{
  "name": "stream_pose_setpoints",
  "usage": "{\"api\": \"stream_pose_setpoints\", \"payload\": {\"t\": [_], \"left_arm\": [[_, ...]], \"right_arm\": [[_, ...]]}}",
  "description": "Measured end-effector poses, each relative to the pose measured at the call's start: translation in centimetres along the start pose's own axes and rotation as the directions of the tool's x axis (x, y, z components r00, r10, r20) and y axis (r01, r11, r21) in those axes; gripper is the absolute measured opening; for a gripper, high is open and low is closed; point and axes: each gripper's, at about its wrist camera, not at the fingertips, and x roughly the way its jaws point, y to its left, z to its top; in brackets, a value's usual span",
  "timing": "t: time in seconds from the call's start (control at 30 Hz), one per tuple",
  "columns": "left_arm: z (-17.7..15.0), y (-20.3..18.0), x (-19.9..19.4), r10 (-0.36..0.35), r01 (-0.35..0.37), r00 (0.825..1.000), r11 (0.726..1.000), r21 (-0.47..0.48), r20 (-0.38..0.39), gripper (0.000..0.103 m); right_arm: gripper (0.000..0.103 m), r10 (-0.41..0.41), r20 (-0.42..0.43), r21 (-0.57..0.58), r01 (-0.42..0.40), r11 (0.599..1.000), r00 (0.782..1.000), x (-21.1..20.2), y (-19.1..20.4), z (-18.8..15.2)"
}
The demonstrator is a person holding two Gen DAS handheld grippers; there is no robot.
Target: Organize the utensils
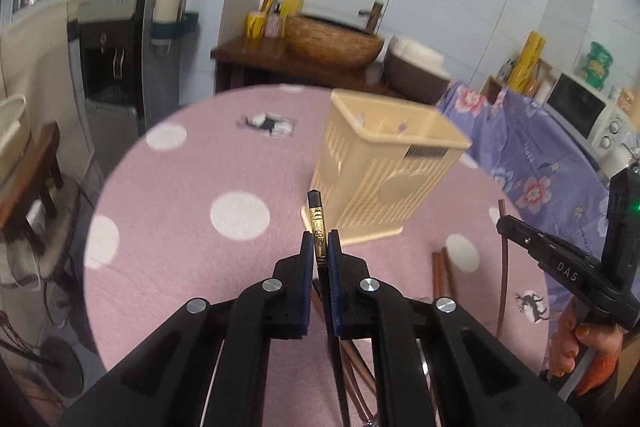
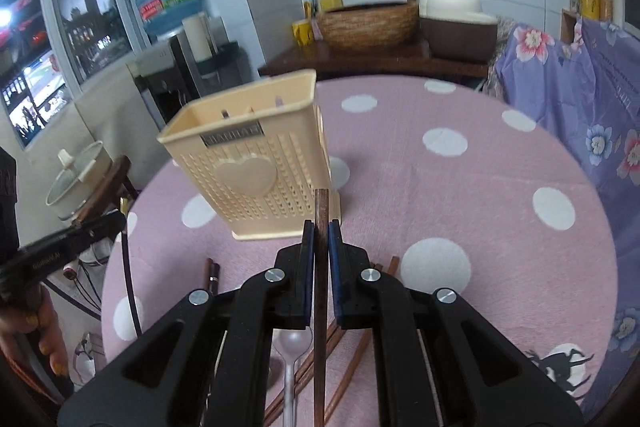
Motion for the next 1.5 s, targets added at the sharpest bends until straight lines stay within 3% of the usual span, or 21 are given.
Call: {"api": "stream_pose_setpoints", "payload": {"t": [0.17,0.4,1.0,1.23,1.3,1.37,1.4,1.5], "left_arm": [[1.4,-0.8,-3.7,0.024,-0.032,0.994,0.997,0.072,0.109,0.007],[2.4,-0.1,-5.3,0.027,-0.039,0.986,0.997,0.071,0.164,0.006],[3.1,1.0,-6.0,0.042,-0.057,0.978,0.996,0.064,0.205,0.002],[2.0,4.6,-4.7,0.055,-0.05,0.985,0.998,-0.037,0.162,0.002],[1.3,6.4,-4.4,0.073,-0.061,0.987,0.994,-0.087,0.14,0.007],[0.3,8.2,-4.2,0.106,-0.09,0.987,0.987,-0.134,0.121,0.03],[-0.2,9.1,-4.2,0.118,-0.1,0.987,0.982,-0.158,0.112,0.035],[-1.6,11.2,-4.0,0.152,-0.134,0.985,0.971,-0.196,0.079,0.038]], "right_arm": [[0.008,0.021,0.056,-0.014,-0.021,1.0,0.998,-3.6,-0.5,1.3],[0.008,0.021,0.123,-0.016,-0.019,1.0,0.992,-6.9,-1.0,2.4],[0.008,-0.019,0.143,-0.012,0.021,1.0,0.989,-8.0,-2.1,3.1],[0.008,-0.02,0.152,-0.015,0.022,1.0,0.988,-8.1,-2.1,2.9],[0.008,-0.02,0.155,-0.024,0.023,0.999,0.988,-8.2,-2.0,2.9],[0.008,-0.017,0.158,-0.021,0.02,1.0,0.987,-8.2,-2.1,2.8],[0.008,-0.015,0.158,-0.017,0.017,1.0,0.987,-8.2,-2.1,2.8],[0.008,-0.008,0.158,-0.003,0.009,1.0,0.987,-8.1,-2.4,2.8]]}}
